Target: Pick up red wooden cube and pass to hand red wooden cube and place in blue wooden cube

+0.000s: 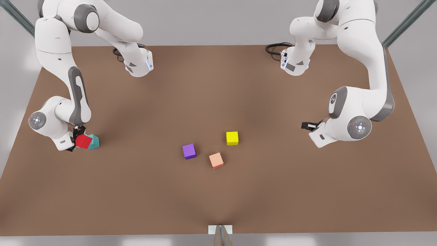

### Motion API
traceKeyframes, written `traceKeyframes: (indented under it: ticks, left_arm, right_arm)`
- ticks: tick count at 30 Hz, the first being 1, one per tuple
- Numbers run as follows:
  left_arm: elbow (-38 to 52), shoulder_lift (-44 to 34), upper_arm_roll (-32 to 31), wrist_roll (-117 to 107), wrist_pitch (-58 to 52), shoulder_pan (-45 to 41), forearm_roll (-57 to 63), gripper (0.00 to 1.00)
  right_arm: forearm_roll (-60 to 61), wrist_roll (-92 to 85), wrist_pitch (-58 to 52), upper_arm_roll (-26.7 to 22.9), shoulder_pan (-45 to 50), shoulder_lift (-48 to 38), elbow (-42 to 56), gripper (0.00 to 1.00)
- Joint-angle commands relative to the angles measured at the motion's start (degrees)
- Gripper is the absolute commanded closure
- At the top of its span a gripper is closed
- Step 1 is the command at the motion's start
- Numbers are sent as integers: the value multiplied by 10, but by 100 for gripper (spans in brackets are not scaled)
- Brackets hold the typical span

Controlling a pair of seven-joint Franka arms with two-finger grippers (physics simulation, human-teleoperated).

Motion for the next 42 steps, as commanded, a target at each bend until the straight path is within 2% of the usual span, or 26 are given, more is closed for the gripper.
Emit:
traceKeyframes:
  ticks: [1, 4, 5, 6, 23, 26, 30, 32, 33, 34, 36, 39, 40, 41, 42]
  left_arm:
    - [0, -1, 0, -27, 0, -1, 0, 0]
    - [0, 3, 0, -28, 0, 0, -2, 0]
    - [0, 6, 0, -28, 1, 0, 0, 0]
    - [0, 6, 0, -28, 14, 1, -2, 0]
    - [-1, 12, 0, -49, 18, -4, -2, 0]
    - [-1, 13, 0, -50, 19, -4, -2, 0]
    - [-1, 14, 0, -49, 19, -3, -2, 0]
    - [-1, 14, 0, -49, 18, -3, -2, 0]
    - [-1, 14, 0, -49, 17, -3, -2, 0]
    - [0, 13, 0, -49, 17, -3, -2, 0]
    - [0, 13, 0, -49, 16, -3, -1, 0]
    - [-1, 14, 0, -49, 17, -3, -1, 0]
    - [-1, 15, 0, -49, 17, -3, -1, 0]
    - [-1, 15, 0, -49, 17, -4, -1, 0]
    - [-1, 16, 0, -49, 17, -4, -1, 0]
  right_arm:
    - [-1, 63, 23, 0, -2, 0, -4, 47]
    - [0, 64, 24, 0, -2, 0, -10, 46]
    - [3, 65, 24, 0, -2, 0, -14, 10]
    - [5, 65, 22, 0, -2, -1, -14, 0]
    - [6, 67, -65, 6, 2, -38, 2, 0]
    - [17, 74, -133, 7, 11, -79, 20, 0]
    - [73, 96, -262, 8, 39, -95, 97, 0]
    - [109, 247, -334, 7, 70, -86, 150, 0]
    - [123, 474, -343, 7, 98, -58, 184, 0]
    - [134, 715, -346, 7, 126, 23, 284, 0]
    - [127, 858, -488, 7, 145, 93, 467, 0]
    - [83, 894, -559, 7, 193, -7, 470, 0]
    - [81, 902, -565, 7, 193, -43, 440, 0]
    - [73, 903, -514, 7, 195, -115, 350, 0]
    - [64, 900, -517, 6, 194, -115, 351, 0]
